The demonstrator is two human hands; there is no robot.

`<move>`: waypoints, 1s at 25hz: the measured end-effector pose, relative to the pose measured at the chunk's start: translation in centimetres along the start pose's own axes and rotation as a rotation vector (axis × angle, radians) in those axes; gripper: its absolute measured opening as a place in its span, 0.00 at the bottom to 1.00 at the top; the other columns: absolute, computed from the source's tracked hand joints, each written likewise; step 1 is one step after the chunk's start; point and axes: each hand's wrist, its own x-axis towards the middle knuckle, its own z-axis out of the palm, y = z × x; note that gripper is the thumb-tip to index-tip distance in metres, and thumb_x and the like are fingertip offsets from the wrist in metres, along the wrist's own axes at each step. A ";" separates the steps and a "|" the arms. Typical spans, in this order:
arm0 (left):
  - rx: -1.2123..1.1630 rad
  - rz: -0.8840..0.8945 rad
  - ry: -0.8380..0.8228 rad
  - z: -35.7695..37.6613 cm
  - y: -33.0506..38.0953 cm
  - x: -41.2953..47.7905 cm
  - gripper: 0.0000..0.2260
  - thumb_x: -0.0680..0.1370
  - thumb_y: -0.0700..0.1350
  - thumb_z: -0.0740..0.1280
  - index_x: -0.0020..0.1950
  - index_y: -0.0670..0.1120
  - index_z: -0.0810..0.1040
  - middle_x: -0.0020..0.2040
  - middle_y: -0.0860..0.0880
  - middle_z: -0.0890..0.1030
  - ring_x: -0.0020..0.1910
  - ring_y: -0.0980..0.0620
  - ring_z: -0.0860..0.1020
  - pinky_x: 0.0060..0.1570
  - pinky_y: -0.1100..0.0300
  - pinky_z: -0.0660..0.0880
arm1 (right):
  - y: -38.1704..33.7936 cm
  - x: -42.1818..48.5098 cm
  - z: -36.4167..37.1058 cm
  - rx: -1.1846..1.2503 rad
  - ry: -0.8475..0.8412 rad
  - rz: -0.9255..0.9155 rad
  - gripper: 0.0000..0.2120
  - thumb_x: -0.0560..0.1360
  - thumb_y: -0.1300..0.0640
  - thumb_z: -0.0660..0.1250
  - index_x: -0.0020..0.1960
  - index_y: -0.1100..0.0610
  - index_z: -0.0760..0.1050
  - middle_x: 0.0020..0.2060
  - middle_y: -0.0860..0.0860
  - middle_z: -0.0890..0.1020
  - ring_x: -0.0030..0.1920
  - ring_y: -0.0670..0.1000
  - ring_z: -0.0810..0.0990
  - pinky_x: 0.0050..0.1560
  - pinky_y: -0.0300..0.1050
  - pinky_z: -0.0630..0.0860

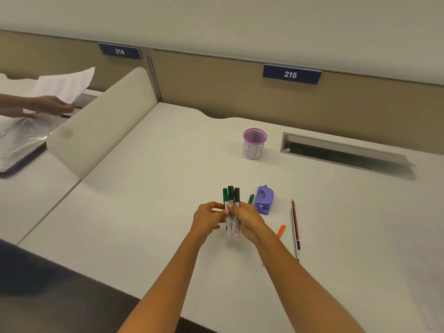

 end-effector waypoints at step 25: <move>0.097 0.342 0.081 -12.1 -1.9 7.3 0.07 0.72 0.44 0.73 0.49 0.50 0.81 0.42 0.55 0.86 0.43 0.60 0.84 0.44 0.68 0.79 | 0.5 4.5 12.8 -0.139 -0.063 -0.319 0.14 0.81 0.51 0.60 0.63 0.35 0.69 0.58 0.33 0.79 0.60 0.34 0.77 0.57 0.28 0.72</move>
